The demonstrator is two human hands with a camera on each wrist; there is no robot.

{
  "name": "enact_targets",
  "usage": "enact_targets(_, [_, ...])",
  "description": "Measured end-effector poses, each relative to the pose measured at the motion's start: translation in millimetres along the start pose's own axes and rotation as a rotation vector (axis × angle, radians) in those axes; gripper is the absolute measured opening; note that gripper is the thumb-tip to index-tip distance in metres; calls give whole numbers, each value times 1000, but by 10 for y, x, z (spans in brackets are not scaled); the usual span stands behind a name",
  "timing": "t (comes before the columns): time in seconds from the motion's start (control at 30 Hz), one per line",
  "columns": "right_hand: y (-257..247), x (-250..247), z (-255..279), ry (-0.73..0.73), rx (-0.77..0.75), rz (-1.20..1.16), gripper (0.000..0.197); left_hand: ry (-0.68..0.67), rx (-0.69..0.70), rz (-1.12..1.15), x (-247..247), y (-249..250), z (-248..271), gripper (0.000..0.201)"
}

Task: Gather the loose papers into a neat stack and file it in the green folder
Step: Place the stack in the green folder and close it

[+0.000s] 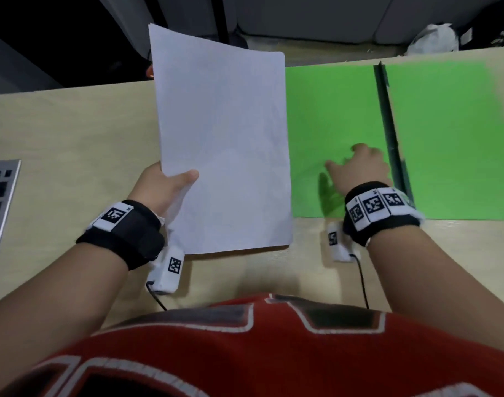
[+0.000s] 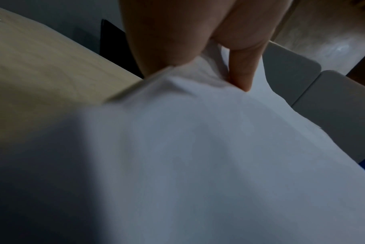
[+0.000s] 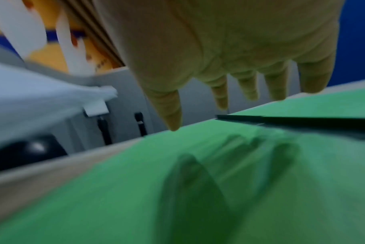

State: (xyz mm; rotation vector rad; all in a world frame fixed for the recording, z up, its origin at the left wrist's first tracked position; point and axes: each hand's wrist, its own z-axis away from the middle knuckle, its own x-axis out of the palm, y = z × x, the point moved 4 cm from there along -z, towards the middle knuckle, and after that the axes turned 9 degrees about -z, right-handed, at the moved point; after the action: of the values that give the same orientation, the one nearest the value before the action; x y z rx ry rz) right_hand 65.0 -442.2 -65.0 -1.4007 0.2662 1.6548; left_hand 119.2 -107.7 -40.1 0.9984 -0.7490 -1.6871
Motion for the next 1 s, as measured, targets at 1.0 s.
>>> enact_targets(1.0, [-886,704,1141,-925,-122,-807,53,12,-68,213,-762,-368,127,21])
